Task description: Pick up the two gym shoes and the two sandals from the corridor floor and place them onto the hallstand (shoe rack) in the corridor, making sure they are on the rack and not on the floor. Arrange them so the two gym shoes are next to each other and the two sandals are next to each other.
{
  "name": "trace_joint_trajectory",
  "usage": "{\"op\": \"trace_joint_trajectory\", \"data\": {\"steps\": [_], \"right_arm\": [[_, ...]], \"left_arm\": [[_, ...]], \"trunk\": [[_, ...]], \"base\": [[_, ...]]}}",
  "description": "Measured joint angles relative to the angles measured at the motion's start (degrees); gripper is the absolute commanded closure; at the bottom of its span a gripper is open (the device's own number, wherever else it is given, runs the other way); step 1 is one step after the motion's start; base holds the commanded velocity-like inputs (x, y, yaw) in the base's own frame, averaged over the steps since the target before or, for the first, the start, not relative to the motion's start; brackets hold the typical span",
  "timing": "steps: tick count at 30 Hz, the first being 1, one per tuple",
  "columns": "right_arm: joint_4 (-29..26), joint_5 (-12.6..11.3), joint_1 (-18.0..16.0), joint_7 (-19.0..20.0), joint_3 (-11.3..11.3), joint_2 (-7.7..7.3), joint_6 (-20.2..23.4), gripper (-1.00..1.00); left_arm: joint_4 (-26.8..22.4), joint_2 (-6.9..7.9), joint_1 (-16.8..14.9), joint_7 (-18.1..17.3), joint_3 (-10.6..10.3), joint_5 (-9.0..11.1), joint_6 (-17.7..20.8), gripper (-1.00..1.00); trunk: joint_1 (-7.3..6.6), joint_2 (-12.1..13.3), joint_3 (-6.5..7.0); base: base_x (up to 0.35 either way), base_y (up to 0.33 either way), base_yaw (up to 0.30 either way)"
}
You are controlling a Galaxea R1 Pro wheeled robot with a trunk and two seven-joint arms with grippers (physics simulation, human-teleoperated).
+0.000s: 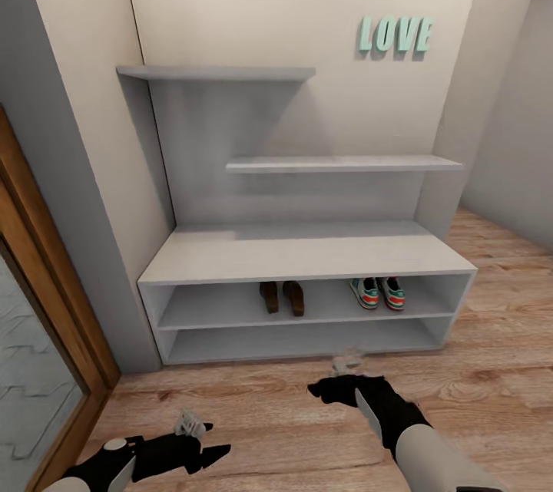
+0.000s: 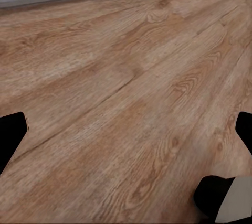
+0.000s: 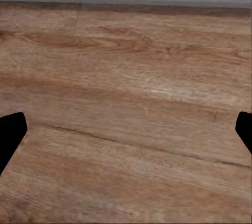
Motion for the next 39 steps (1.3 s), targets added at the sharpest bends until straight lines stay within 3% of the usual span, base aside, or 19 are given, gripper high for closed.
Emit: {"op": "trace_joint_trajectory", "data": {"steps": [2,3,4,7,10,19,20,25,39], "right_arm": [[2.29,-1.48,-0.01,1.51,-0.19,-0.03,-0.03,-1.0],[3.91,-3.68,-0.01,2.99,-0.37,-0.04,-0.09,-1.0],[5.43,-7.77,-0.01,5.39,-0.56,-0.06,-0.24,-1.0],[6.74,-14.5,0.04,9.04,-0.7,-0.06,-0.42,-1.0],[7.54,-17.62,0.11,10.21,-0.67,-0.07,-0.41,-1.0],[9.92,-19.7,0.15,10.72,-0.58,-0.01,-0.33,-1.0],[13.42,-19.61,0.2,10.76,-0.46,-0.03,-0.35,-1.0],[19.19,-19.81,0.23,10.79,-0.51,-0.04,-0.28,-1.0],[20.24,-19.8,0.24,10.71,-0.54,-0.04,-0.27,-1.0]], "left_arm": [[0.19,0.12,0.0,0.06,0.0,0.89,-0.21,-1.0],[0.55,0.19,0.01,0.1,-0.01,1.68,-0.38,-1.0],[1.16,0.26,0.01,0.14,-0.02,2.56,-0.71,-1.0],[1.76,0.3,0.01,0.17,0.02,3.3,-1.75,-1.0],[1.93,0.32,0.01,0.19,-0.02,3.53,-2.26,-1.0],[2.13,0.18,0.01,0.2,-0.05,3.68,-2.66,-1.0],[2.14,0.17,0.01,0.18,-0.05,3.68,-2.68,-1.0],[2.14,0.15,0.01,0.18,-0.05,3.68,-2.7,-1.0],[2.14,0.15,0.01,0.18,-0.05,3.7,-2.7,-1.0]], "trunk": [[0.0,0.0,0.0],[0.0,0.0,0.0],[0.0,0.0,0.0],[0.0,0.0,0.0],[0.0,0.0,0.0],[0.0,0.0,0.0],[0.0,0.0,-0.01],[0.0,0.0,0.0],[0.0,0.0,0.0]], "base": [[0.0,0.0,0.0],[0.0,0.0,0.0],[0.0,0.0,0.0],[0.0,0.0,0.0],[0.0,0.0,0.0],[0.0,0.0,0.0],[0.0,0.0,0.0],[0.0,0.0,0.0],[0.0,0.0,0.0]]}}
